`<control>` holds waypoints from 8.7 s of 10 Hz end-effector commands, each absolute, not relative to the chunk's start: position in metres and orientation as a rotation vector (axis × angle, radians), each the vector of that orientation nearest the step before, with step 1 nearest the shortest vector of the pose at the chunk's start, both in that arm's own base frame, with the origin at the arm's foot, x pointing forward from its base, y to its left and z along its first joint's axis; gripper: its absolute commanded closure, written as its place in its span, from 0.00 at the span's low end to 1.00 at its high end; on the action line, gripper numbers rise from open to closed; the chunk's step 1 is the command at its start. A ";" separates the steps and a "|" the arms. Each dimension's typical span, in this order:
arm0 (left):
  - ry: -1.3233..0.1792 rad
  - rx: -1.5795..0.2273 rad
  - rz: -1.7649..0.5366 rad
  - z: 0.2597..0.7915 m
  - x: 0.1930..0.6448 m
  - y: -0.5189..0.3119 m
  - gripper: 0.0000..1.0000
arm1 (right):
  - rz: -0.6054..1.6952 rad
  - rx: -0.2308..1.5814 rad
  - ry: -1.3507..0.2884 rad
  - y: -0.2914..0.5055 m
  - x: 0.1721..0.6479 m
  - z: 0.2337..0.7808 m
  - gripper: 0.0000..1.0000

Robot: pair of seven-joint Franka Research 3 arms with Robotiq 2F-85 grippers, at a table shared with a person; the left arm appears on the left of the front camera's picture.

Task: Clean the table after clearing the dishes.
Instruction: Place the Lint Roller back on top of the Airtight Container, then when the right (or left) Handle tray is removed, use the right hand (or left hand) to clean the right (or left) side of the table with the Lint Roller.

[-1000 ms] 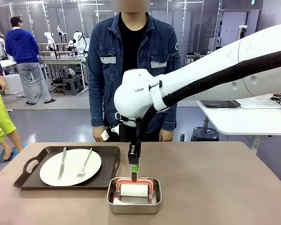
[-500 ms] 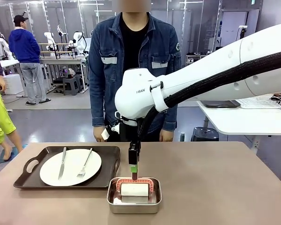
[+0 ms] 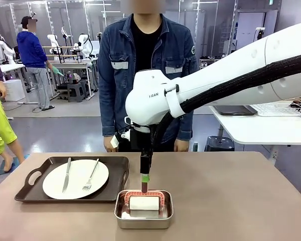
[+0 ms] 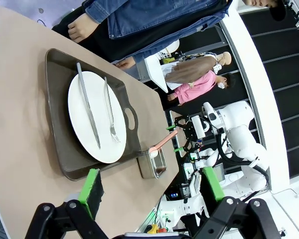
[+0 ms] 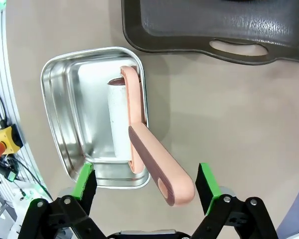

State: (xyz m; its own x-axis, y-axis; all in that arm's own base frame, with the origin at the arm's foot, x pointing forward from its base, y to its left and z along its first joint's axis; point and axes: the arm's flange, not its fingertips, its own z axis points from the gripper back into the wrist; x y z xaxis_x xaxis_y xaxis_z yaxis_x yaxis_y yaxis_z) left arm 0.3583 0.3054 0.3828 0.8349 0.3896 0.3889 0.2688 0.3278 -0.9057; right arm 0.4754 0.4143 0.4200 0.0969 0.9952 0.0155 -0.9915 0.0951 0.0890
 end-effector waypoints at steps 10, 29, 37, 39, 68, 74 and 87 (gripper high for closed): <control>-0.631 -1.262 0.074 0.383 0.355 0.306 0.00 | 1.471 0.090 0.057 0.416 0.479 0.417 0.00; -0.631 -1.262 0.074 0.383 0.355 0.306 0.00 | 0.098 1.203 -0.451 -0.228 0.326 0.391 0.00; -0.631 -1.262 0.074 0.383 0.355 0.306 0.00 | 0.098 1.203 -0.451 -0.228 0.326 0.391 0.00; -0.631 -1.262 0.074 0.383 0.355 0.306 0.00 | 0.098 1.203 -0.451 -0.228 0.326 0.391 0.00; -0.285 -0.393 -1.122 0.495 0.479 -0.312 0.00 | 0.098 1.203 -0.451 -0.228 0.326 0.391 0.00; -0.165 -0.267 -1.405 0.495 0.479 -0.370 0.00 | 0.098 1.203 -0.451 -0.228 0.326 0.391 0.00; -0.070 -0.146 -1.555 0.465 0.484 -0.375 0.00 | 0.098 1.203 -0.451 -0.228 0.326 0.391 0.00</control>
